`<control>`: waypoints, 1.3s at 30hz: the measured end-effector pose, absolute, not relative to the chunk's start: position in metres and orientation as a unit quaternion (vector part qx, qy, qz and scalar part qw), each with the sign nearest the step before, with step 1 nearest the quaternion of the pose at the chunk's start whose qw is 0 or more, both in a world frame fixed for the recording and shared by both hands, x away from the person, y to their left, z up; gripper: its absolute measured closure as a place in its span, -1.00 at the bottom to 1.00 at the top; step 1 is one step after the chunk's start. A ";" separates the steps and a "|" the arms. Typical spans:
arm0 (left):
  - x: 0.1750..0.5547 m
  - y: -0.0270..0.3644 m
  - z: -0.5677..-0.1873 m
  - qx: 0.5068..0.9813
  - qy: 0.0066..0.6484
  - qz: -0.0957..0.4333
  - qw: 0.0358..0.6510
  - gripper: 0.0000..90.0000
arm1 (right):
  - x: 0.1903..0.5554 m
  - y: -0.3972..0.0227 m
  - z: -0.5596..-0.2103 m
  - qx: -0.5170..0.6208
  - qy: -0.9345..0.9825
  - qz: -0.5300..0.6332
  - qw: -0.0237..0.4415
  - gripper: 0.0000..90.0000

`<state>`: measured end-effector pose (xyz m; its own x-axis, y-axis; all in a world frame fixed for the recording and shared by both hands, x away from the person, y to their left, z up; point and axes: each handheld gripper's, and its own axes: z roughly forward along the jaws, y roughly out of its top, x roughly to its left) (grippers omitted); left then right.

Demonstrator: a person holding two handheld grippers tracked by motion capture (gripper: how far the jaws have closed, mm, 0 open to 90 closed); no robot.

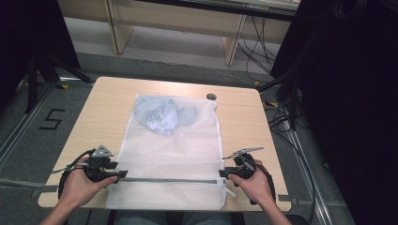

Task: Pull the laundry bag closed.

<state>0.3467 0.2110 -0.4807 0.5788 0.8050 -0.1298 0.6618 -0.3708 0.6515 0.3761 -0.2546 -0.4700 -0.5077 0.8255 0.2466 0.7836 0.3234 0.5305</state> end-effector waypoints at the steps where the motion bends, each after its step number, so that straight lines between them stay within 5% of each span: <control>1: 0.347 0.212 -0.481 0.817 0.454 0.103 0.339 0.01 | 0.376 -0.255 -0.470 0.495 0.813 0.305 0.034 0.44; 6: 0.345 0.215 -0.478 0.807 0.478 0.105 0.331 0.18 | 0.375 -0.248 -0.469 0.494 0.811 0.312 0.031 0.43; 10: 0.342 0.219 -0.474 0.809 0.481 0.127 0.312 0.58 | 0.376 -0.237 -0.471 0.484 0.810 0.329 0.030 0.44; 15: 0.340 0.226 -0.473 0.789 0.518 0.132 0.303 0.83 | 0.373 -0.223 -0.466 0.476 0.817 0.325 0.028 0.53; 28: 0.346 0.222 -0.481 0.801 0.527 0.088 0.271 0.99 | 0.368 -0.196 -0.466 0.453 0.826 0.336 0.014 0.69; 39: 0.348 0.214 -0.486 0.820 0.512 0.106 0.234 0.99 | 0.369 -0.159 -0.464 0.427 0.836 0.343 0.007 0.70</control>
<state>0.3481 0.2138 -0.4864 0.4529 0.8891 -0.0658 0.7902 -0.3661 0.4915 0.3688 -0.1593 -0.4642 -0.6344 0.7200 0.2813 0.7101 0.3990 0.5801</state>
